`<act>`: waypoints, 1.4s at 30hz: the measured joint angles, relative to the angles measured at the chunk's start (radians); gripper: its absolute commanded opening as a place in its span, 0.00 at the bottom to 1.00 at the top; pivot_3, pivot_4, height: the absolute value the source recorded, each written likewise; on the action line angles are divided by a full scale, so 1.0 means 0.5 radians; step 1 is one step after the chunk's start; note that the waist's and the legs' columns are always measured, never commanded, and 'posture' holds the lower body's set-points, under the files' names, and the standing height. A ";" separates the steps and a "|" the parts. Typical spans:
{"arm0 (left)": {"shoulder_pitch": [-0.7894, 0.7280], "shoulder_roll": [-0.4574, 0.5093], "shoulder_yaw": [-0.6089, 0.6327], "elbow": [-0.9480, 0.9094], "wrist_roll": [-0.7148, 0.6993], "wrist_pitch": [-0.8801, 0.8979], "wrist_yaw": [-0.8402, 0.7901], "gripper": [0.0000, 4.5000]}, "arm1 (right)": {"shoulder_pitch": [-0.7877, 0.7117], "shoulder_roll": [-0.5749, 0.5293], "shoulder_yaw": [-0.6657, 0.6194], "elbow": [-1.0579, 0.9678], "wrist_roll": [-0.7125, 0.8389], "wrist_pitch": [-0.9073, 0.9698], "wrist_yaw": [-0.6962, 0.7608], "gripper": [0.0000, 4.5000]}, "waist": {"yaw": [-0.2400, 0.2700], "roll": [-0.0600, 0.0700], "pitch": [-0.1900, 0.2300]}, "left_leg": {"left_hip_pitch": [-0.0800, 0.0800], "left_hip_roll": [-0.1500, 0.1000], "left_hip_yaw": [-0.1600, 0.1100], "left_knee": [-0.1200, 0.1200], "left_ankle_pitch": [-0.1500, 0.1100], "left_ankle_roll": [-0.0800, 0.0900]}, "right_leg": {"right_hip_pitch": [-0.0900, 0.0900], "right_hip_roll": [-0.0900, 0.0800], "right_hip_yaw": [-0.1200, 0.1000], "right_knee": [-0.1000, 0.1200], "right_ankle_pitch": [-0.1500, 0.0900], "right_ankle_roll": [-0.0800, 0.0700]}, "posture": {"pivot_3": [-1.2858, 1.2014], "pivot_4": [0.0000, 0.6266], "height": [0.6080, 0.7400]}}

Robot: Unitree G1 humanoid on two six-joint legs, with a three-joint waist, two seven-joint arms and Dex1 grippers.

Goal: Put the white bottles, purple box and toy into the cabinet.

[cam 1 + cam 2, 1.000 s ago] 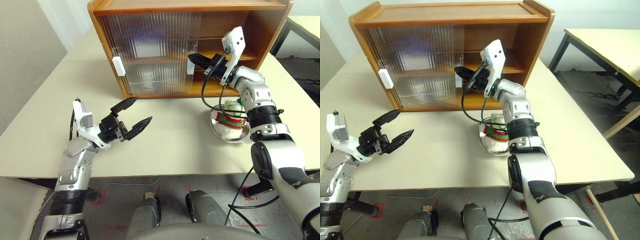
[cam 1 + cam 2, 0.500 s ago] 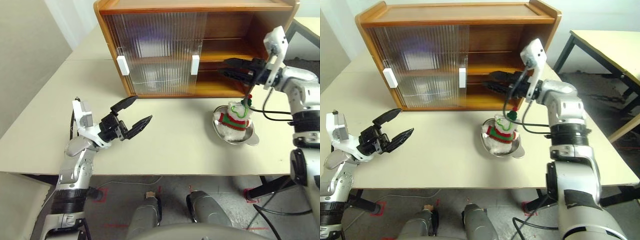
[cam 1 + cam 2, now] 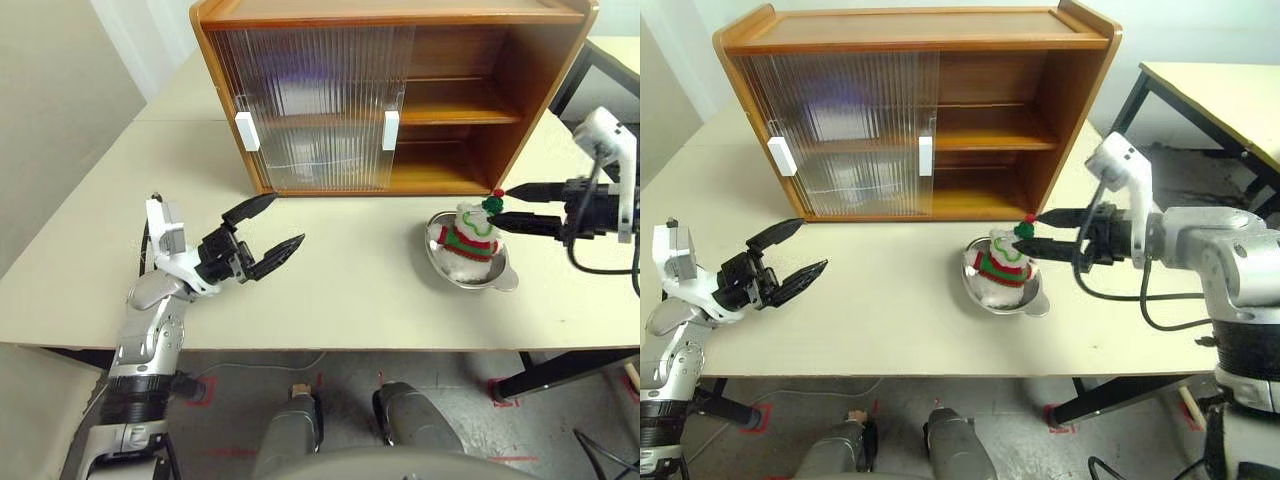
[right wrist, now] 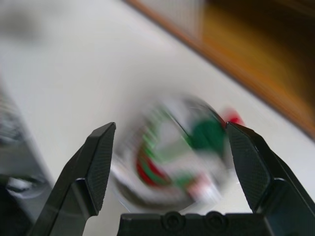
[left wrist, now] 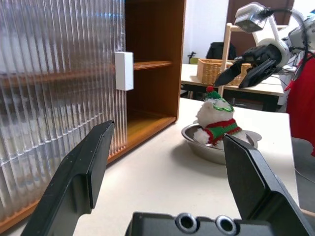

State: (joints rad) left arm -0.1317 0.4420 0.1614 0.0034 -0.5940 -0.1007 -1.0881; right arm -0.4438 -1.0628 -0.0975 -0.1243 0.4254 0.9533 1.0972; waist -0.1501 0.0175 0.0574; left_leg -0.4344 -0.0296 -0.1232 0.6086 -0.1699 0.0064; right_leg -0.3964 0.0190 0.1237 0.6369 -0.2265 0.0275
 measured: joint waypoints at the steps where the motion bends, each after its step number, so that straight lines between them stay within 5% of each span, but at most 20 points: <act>1: 0.001 0.000 0.000 0.002 0.000 0.000 -0.004 1.00 | 0.032 -0.033 0.017 -0.025 -0.014 0.048 -0.026 0.99 | 0.000 -0.001 0.001 | 0.000 0.000 0.000 0.000 -0.001 -0.001 | 0.000 0.000 0.000 0.000 0.000 0.000 | 0.42 0.13 1.00; 20: 0.001 0.008 -0.004 0.074 -0.001 0.000 -0.047 1.00 | 0.107 0.063 0.038 -0.307 0.235 0.539 -0.280 0.99 | -0.014 -0.002 0.001 | -0.008 0.000 -0.001 -0.001 -0.013 0.008 | -0.006 0.000 0.000 -0.002 -0.017 0.005 | 0.41 0.13 1.00; 39: -0.028 0.037 0.004 0.110 0.004 -0.021 -0.089 1.00 | -0.051 0.459 0.145 -0.278 0.232 0.719 -0.710 0.99 | -0.013 -0.002 0.000 | -0.007 0.000 -0.001 0.001 -0.006 0.032 | -0.005 0.001 0.000 -0.001 -0.020 0.009 | 0.42 0.11 1.00; 42: -0.027 0.037 0.004 0.115 0.008 -0.026 -0.089 1.00 | -0.051 0.512 0.134 -0.270 0.237 0.733 -0.742 0.77 | -0.013 -0.003 0.000 | -0.007 0.000 -0.001 0.001 -0.006 0.032 | -0.005 0.001 0.000 -0.001 -0.020 0.009 | 0.42 0.11 1.00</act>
State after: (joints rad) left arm -0.1454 0.4606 0.1635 0.0610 -0.5902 -0.1138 -1.1327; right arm -0.4691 -0.8069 -0.0303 -0.2592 0.5438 1.3197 0.7264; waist -0.1568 0.0162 0.0572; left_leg -0.4377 -0.0295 -0.1237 0.6091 -0.1727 0.0225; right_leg -0.3988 0.0196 0.1238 0.6363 -0.2366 0.0318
